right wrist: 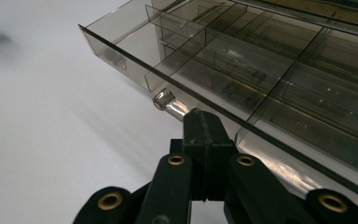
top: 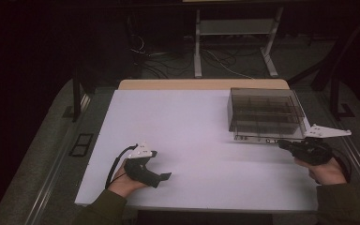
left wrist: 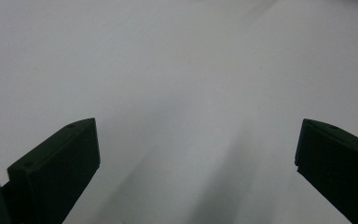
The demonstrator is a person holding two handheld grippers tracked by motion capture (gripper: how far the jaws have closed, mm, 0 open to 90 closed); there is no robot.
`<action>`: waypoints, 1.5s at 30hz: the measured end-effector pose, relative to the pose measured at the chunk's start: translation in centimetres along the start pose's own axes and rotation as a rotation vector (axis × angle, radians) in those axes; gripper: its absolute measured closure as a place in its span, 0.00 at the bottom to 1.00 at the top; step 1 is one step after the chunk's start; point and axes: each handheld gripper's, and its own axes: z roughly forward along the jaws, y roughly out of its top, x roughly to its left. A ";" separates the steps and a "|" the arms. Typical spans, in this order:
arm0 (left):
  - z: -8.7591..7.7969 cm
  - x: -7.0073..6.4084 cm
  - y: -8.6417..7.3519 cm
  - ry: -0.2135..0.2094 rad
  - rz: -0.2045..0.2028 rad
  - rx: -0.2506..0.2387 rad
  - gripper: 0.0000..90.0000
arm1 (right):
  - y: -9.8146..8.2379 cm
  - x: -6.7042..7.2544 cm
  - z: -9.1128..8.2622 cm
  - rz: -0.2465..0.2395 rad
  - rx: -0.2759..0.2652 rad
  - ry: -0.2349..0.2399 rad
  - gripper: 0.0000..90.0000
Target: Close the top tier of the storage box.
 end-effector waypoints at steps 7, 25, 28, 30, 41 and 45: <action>0.0 0.0 0.0 -0.001 -0.004 -0.004 0.00 | 0.3 -0.2 0.2 0.010 -0.001 -0.012 0.99; 0.0 -0.1 0.0 0.000 -0.008 -0.008 0.00 | 1.4 -1.0 1.2 0.009 0.003 -0.053 0.99; 0.0 -0.1 0.0 0.001 -0.007 -0.006 0.00 | 1.5 -1.1 1.4 0.009 0.002 -0.060 0.99; 0.0 -0.1 0.0 0.002 -0.003 -0.004 0.00 | 1.6 -1.2 1.4 0.009 0.000 -0.061 0.99; 0.1 -0.2 0.0 0.004 -0.002 -0.002 0.00 | 2.1 -1.7 2.0 0.011 -0.003 -0.084 0.99; 0.1 -0.2 0.0 0.005 -0.002 -0.002 0.00 | 2.4 -1.9 2.3 0.010 -0.008 -0.096 0.99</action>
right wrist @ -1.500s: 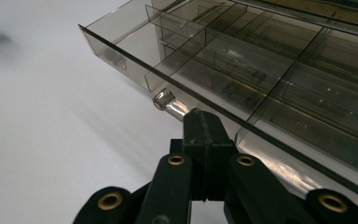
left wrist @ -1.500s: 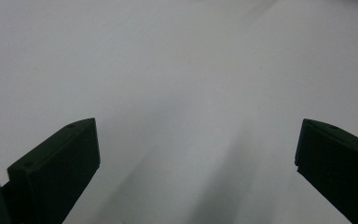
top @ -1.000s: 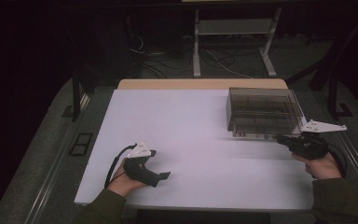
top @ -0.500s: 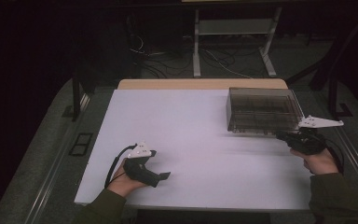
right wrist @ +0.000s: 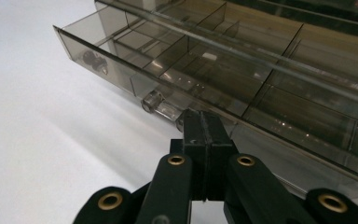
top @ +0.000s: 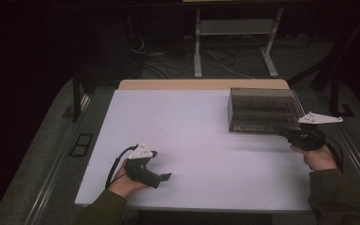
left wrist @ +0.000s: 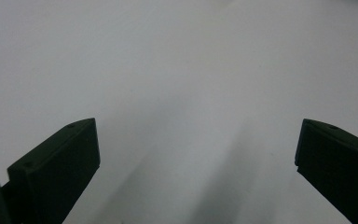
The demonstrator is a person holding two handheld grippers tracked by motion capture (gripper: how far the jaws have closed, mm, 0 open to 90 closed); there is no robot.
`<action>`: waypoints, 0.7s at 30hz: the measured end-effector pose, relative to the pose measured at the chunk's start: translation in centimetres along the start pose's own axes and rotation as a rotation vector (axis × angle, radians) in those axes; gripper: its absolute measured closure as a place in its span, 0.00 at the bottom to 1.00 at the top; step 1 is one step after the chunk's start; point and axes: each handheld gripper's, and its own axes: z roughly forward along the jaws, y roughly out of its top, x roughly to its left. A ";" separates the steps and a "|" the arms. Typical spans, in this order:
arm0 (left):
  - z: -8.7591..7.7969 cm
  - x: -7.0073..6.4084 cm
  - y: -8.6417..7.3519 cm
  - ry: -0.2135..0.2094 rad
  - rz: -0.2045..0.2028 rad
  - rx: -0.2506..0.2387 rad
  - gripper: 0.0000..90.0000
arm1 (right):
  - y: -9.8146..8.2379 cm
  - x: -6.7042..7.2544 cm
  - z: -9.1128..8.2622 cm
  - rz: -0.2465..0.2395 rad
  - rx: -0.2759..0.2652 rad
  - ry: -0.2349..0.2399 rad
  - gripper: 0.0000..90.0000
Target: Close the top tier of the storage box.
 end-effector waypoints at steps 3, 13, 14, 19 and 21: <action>0.0 0.0 0.0 0.000 0.001 0.000 0.00 | 0.3 -0.2 0.3 -0.002 -0.003 -0.010 0.99; 0.1 -0.1 0.1 0.000 0.004 0.009 0.00 | 1.2 -0.9 1.9 0.015 -0.009 -0.044 0.99; 0.1 -0.1 0.1 0.000 0.005 0.007 0.00 | 1.3 -1.0 2.1 0.013 -0.009 -0.047 0.99; 0.1 -0.1 0.1 0.005 0.004 0.005 0.00 | 1.7 -1.3 2.7 0.022 -0.012 -0.058 0.99; 0.1 -0.1 0.1 0.005 0.005 0.005 0.00 | 1.8 -1.3 2.9 0.025 -0.014 -0.063 0.99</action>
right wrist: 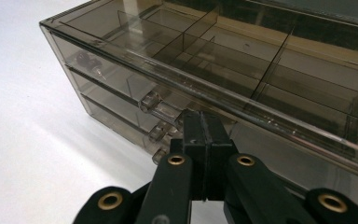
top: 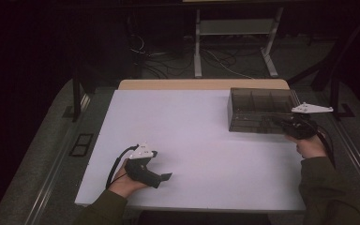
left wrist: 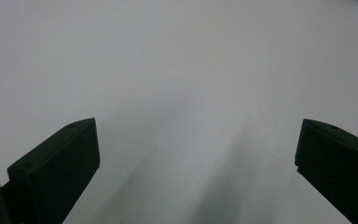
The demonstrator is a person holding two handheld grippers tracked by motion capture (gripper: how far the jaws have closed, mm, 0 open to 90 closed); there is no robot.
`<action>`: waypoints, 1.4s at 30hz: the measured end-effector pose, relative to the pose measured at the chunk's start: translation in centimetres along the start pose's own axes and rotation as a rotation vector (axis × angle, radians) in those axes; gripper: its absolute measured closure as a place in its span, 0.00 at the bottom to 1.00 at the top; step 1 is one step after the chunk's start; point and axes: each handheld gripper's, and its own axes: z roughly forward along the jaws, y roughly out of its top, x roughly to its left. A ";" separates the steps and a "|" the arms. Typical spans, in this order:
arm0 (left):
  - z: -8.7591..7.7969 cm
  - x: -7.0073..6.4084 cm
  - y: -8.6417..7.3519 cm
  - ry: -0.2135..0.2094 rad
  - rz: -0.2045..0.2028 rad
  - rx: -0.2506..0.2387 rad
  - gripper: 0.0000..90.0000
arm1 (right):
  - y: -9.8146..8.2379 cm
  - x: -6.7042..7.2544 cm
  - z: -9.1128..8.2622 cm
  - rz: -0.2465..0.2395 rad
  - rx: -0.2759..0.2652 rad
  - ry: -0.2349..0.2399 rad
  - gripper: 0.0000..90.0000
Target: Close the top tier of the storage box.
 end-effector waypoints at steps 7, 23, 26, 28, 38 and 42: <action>0.1 0.0 0.0 -0.004 0.003 0.003 0.00 | -0.1 0.0 0.0 0.001 0.004 -0.003 0.99; 0.1 0.1 0.0 -0.009 0.002 -0.004 0.00 | -1.5 1.7 -2.3 -0.007 0.006 0.094 0.63; 0.0 0.1 0.0 -0.010 0.006 -0.007 0.00 | -1.8 2.1 -2.6 -0.010 -0.003 0.104 0.53; 0.0 0.0 0.0 -0.011 0.003 -0.005 0.00 | -2.1 2.5 -2.7 -0.002 -0.006 0.119 0.48; 0.0 0.1 0.0 -0.014 0.006 -0.003 0.00 | -3.1 4.3 -2.8 -0.021 -0.015 0.163 0.29; 0.0 0.1 0.0 -0.016 0.013 0.005 0.00 | -3.6 5.4 -2.9 -0.046 -0.013 0.161 0.22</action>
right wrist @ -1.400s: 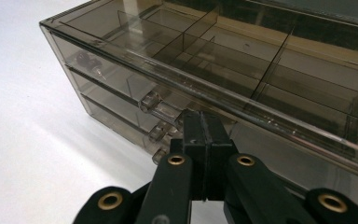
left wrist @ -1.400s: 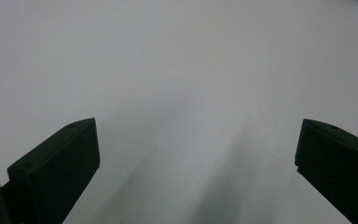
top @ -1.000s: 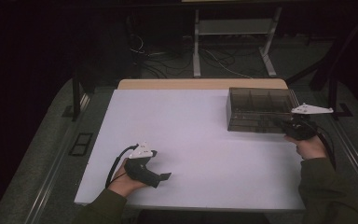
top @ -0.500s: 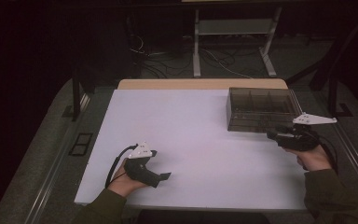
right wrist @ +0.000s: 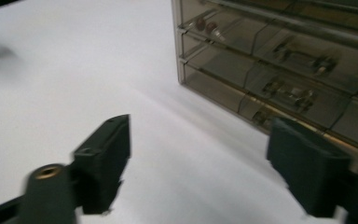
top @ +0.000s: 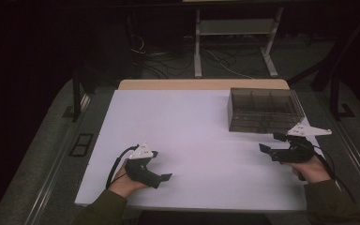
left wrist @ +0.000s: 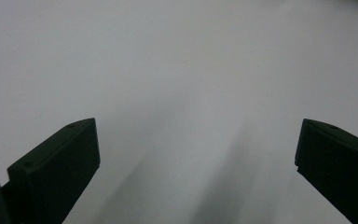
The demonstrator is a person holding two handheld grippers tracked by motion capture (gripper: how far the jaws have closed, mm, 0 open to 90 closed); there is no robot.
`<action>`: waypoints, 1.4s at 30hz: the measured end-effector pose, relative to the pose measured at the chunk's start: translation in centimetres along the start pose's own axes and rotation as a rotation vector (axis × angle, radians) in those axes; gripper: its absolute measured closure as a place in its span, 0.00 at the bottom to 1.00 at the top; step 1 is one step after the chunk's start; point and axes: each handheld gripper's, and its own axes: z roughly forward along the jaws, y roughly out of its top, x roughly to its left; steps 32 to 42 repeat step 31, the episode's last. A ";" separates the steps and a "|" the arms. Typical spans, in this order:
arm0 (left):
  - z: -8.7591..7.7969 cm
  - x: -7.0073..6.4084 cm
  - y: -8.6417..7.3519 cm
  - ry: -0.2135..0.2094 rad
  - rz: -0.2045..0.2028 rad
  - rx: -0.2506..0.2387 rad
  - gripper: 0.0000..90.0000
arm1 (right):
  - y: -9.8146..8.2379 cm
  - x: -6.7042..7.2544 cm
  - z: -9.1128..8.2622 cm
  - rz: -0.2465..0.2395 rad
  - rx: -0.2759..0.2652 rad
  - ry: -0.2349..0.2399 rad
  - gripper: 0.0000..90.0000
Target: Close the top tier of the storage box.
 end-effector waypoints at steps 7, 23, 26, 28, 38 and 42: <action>0.0 0.0 0.0 0.001 -0.006 -0.008 0.00 | -1.3 1.7 0.0 -0.021 -0.001 0.024 0.20; 0.1 -0.2 0.0 -0.004 0.000 -0.004 0.00 | -3.4 5.1 1.1 -0.050 0.055 0.074 0.14; 0.1 -0.2 0.0 -0.002 0.002 -0.005 0.00 | -3.5 5.1 1.2 -0.049 0.059 0.079 0.14; 0.1 -0.2 0.0 -0.001 0.002 -0.004 0.00 | -3.5 5.2 1.3 -0.050 0.063 0.081 0.14; 0.1 -0.2 0.0 0.000 0.007 0.000 0.00 | -3.6 5.2 1.4 -0.054 0.067 0.079 0.14; 0.1 -0.2 0.0 0.000 0.007 0.000 0.00 | -3.6 5.2 1.4 -0.054 0.067 0.079 0.14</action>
